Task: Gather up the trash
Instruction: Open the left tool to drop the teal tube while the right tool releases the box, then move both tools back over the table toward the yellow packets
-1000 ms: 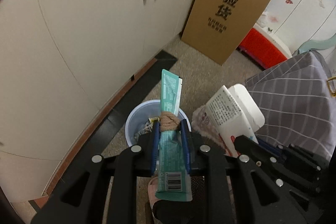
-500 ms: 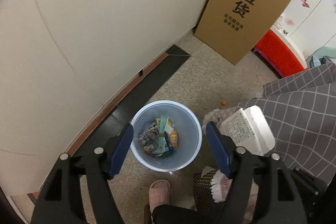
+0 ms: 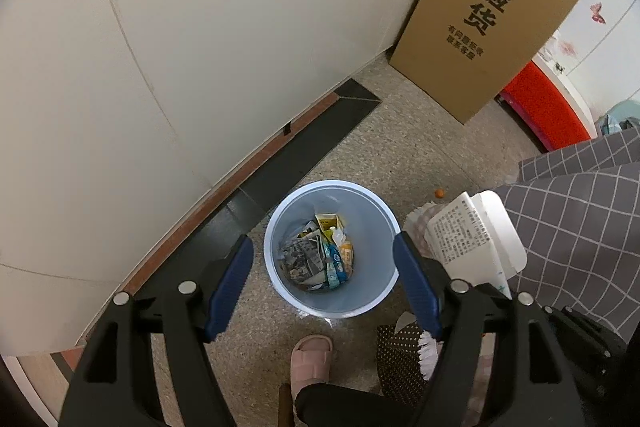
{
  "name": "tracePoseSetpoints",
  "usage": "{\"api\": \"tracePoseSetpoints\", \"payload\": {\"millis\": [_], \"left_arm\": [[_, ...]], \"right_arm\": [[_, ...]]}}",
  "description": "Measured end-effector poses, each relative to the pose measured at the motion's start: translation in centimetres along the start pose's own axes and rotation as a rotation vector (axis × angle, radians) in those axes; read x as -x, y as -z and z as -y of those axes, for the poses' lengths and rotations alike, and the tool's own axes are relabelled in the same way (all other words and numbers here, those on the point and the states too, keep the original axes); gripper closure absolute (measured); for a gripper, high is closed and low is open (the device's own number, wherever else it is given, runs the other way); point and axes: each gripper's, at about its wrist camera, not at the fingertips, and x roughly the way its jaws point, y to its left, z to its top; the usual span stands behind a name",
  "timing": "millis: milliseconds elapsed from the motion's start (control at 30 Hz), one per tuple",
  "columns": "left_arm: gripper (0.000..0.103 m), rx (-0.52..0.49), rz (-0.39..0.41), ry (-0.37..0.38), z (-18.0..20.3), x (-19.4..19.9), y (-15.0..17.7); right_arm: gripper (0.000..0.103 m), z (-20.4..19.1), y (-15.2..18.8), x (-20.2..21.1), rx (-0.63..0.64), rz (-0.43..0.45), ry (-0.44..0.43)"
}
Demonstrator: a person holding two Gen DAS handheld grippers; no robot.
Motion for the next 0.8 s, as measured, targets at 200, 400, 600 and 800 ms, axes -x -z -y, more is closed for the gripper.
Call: {"api": "tracePoseSetpoints", "payload": {"millis": [200, 400, 600, 800], "left_arm": [[0.032, 0.051, 0.006, -0.01, -1.4, 0.1, -0.1], [0.032, 0.09, 0.018, -0.02, -2.6, 0.5, -0.2], [0.032, 0.106, 0.002, -0.01, -3.4, 0.5, 0.1], [0.032, 0.121, 0.014, 0.022, -3.5, 1.8, 0.5]], "right_arm": [[0.094, -0.5, -0.6, -0.1, 0.006, 0.014, -0.01], [0.093, -0.8, -1.7, -0.3, -0.012, 0.053, -0.026], [0.046, -0.7, -2.0, 0.0, -0.027, 0.074, -0.036], [0.046, -0.7, -1.6, 1.4, -0.015, 0.085, -0.009]]}}
